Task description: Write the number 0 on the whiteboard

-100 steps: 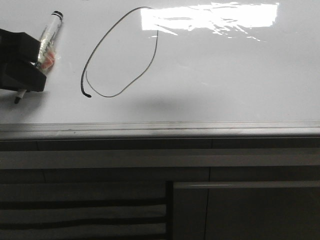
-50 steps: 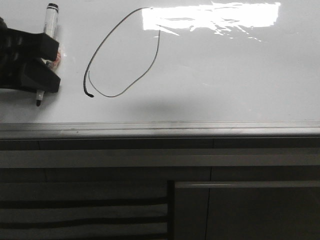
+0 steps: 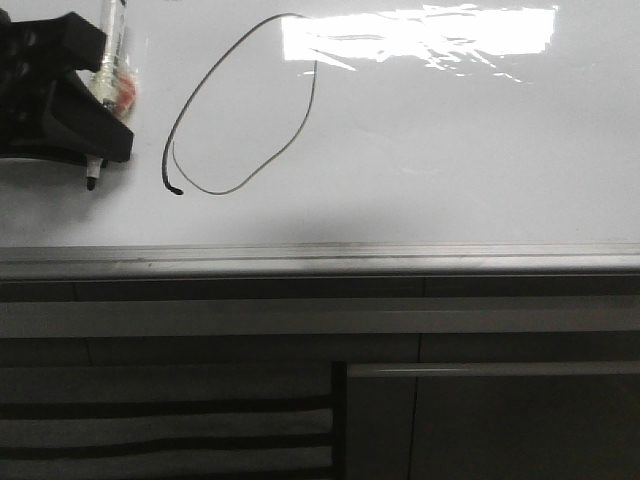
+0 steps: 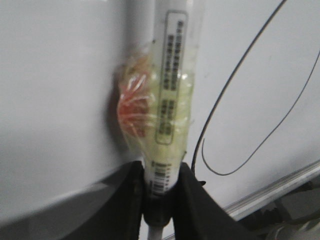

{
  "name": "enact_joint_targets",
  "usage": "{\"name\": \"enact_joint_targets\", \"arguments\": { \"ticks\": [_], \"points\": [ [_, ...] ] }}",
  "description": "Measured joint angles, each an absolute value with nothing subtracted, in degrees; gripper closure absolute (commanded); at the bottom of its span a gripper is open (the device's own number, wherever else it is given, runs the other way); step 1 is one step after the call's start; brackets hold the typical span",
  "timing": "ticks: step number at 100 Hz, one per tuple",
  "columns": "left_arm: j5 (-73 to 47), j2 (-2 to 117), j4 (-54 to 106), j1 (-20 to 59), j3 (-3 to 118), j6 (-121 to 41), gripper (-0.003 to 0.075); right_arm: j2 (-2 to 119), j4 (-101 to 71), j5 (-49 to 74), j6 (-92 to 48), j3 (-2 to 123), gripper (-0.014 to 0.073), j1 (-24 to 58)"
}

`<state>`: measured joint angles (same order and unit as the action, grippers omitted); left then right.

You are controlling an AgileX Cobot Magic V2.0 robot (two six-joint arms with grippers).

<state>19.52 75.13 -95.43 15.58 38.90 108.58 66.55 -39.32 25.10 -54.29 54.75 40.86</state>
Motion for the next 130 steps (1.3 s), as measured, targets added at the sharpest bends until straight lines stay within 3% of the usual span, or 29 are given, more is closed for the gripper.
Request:
{"name": "enact_joint_targets", "arguments": {
  "ticks": [19, 32, 72, 130],
  "points": [
    [30.23, 75.13, -95.9, 6.21, 38.9, 108.58, 0.074, 66.55, -39.32, 25.23, -54.29, 54.75, -0.0057, 40.86],
    [33.02, 75.15, -96.03, 4.37, 38.9, 108.58, 0.074, 66.55, -39.32, 25.25, -54.29, 54.75, -0.0057, 40.86],
    [29.07, 75.25, -96.03, 8.77, 38.9, 105.2, 0.074, 66.55, -39.32, 25.25, -54.29, 54.65, -0.0057, 40.86],
    [28.17, 75.25, -96.03, 9.04, 38.9, 104.85, 0.074, 66.55, -39.32, 25.25, -54.29, 54.65, -0.0057, 40.86]
  ]
}}
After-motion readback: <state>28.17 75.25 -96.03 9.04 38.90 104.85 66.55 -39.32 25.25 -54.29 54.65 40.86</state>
